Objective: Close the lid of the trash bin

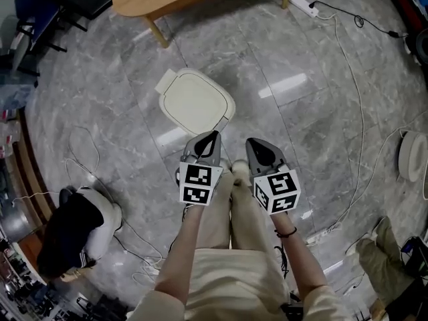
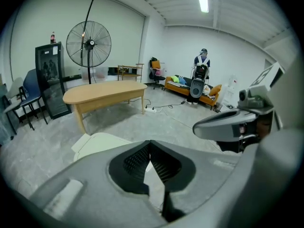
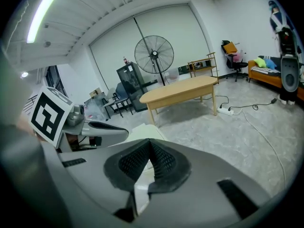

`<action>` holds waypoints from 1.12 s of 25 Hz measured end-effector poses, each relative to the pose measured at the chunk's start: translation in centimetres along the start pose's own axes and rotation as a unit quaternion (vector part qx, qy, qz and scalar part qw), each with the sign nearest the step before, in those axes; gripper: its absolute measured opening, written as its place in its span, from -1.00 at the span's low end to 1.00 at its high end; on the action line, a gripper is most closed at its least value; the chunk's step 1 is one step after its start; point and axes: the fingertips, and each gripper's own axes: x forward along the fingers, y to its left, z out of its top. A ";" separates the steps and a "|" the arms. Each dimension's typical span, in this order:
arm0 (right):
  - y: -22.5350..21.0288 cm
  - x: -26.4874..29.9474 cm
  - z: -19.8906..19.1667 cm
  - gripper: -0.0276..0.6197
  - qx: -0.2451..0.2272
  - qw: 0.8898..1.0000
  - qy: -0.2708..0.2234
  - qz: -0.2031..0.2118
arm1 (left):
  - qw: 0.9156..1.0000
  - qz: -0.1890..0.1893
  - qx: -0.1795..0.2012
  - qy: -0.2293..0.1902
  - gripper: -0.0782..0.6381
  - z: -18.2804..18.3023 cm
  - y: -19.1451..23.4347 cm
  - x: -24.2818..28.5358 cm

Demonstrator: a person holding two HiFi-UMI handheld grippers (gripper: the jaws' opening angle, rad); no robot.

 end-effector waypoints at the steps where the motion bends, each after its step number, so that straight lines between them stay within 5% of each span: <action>1: 0.2 -0.3 0.5 -0.90 -0.002 1.000 -0.002 0.002 | 1.000 0.000 -0.002 -0.005 -0.72 0.5 -0.1 -0.6; 14: 3.4 -4.8 7.1 -0.90 -0.055 0.997 -0.027 0.040 | 0.996 0.005 -0.026 -0.084 -0.72 5.9 -1.6 -9.1; 28: 7.5 -11.5 15.5 -0.90 -0.084 0.987 -0.122 0.053 | 0.985 0.010 0.006 -0.171 -0.72 11.7 -1.0 -17.5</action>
